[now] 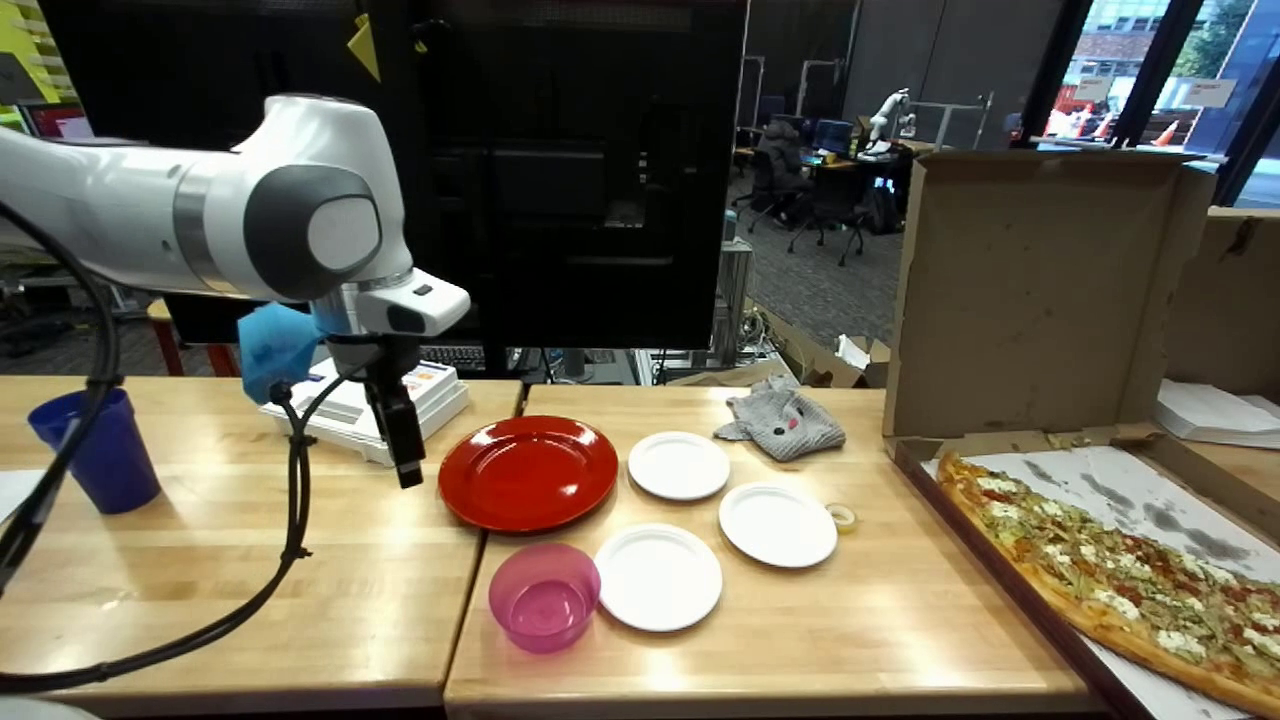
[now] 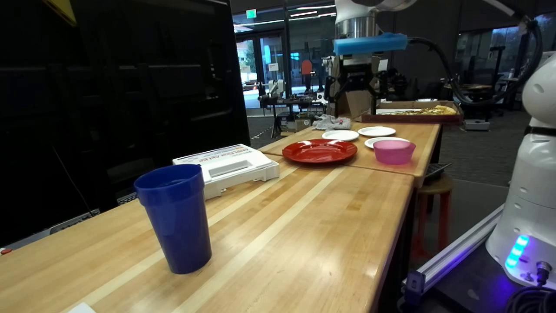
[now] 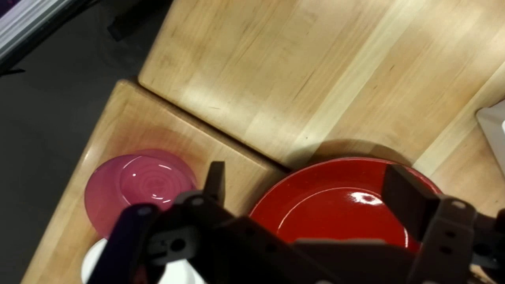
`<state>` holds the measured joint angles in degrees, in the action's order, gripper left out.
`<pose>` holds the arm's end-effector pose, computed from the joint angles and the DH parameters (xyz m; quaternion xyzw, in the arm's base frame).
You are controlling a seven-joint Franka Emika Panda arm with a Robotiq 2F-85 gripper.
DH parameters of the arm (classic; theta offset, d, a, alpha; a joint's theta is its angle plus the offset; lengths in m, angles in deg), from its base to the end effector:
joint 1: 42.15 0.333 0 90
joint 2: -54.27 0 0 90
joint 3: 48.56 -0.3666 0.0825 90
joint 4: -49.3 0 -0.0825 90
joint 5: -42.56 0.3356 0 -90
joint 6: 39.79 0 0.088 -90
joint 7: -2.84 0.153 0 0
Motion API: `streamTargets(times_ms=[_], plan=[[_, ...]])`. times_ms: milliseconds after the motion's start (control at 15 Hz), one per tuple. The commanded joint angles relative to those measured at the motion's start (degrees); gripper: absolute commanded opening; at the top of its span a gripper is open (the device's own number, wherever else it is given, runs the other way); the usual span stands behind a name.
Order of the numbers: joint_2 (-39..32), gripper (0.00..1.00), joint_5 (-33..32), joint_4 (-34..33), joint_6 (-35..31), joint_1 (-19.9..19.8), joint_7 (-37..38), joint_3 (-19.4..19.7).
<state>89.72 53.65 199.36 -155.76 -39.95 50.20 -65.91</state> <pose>0.2659 0.1210 0.4541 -0.9519 0.3065 -0.0038 0.0026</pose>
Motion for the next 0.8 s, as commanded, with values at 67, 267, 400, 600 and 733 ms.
streamTargets(times_ms=[67,267,400,600,733], plan=[[3.6,1.0,-2.1,3.7,-0.2,-1.9,1.3,3.5],[3.4,1.0,-3.4,5.4,-0.7,-3.4,1.5,4.5],[2.4,1.0,-3.6,6.5,-1.5,-4.2,1.4,5.2],[1.7,1.0,-2.7,7.7,-2.8,-4.7,1.4,6.1],[1.4,1.0,-2.9,7.1,-1.8,-4.4,0.8,6.1]])
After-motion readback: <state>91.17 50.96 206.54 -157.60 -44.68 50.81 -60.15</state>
